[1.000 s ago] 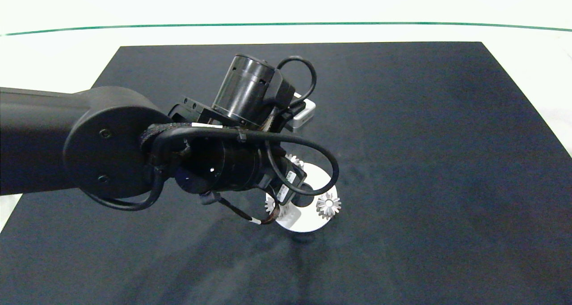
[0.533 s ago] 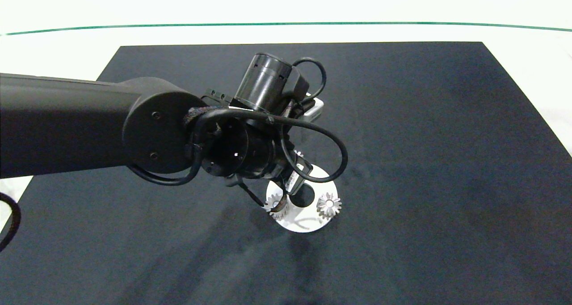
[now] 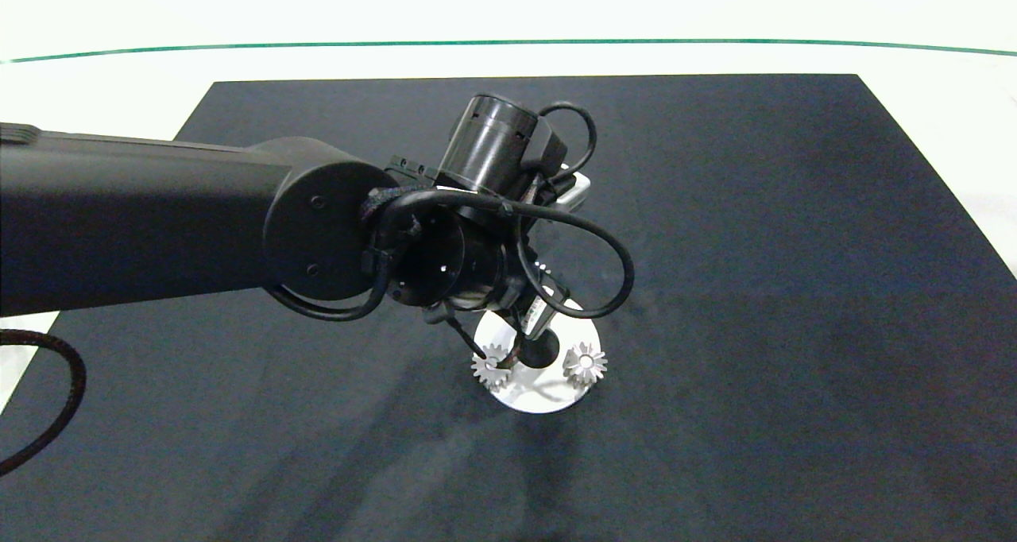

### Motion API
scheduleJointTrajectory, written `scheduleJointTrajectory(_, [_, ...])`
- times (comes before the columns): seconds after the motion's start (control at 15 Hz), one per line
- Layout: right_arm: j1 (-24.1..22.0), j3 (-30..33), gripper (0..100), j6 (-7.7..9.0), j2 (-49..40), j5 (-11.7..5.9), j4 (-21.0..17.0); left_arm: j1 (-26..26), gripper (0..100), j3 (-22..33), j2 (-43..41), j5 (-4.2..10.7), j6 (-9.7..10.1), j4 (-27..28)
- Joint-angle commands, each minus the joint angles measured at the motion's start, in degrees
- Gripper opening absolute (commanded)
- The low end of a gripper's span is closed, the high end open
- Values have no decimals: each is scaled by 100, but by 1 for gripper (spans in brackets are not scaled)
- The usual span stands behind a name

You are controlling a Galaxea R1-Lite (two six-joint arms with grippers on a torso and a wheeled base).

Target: Install three planetary gears onto the carrier pins

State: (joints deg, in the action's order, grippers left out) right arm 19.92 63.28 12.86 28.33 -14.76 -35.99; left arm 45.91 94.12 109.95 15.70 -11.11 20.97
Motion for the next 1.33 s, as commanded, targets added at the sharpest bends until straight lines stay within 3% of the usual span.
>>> scheduleJointTrajectory(0.07, [3, -9, 100, 6, -3, -9, -22, 14, 22, 36, 88, 12, -76, 21])
scheduleJointTrajectory(1.33, [3, -18, 100, 15, -47, -9, -40, 58, 22, 212, 255, 109, -85, 13])
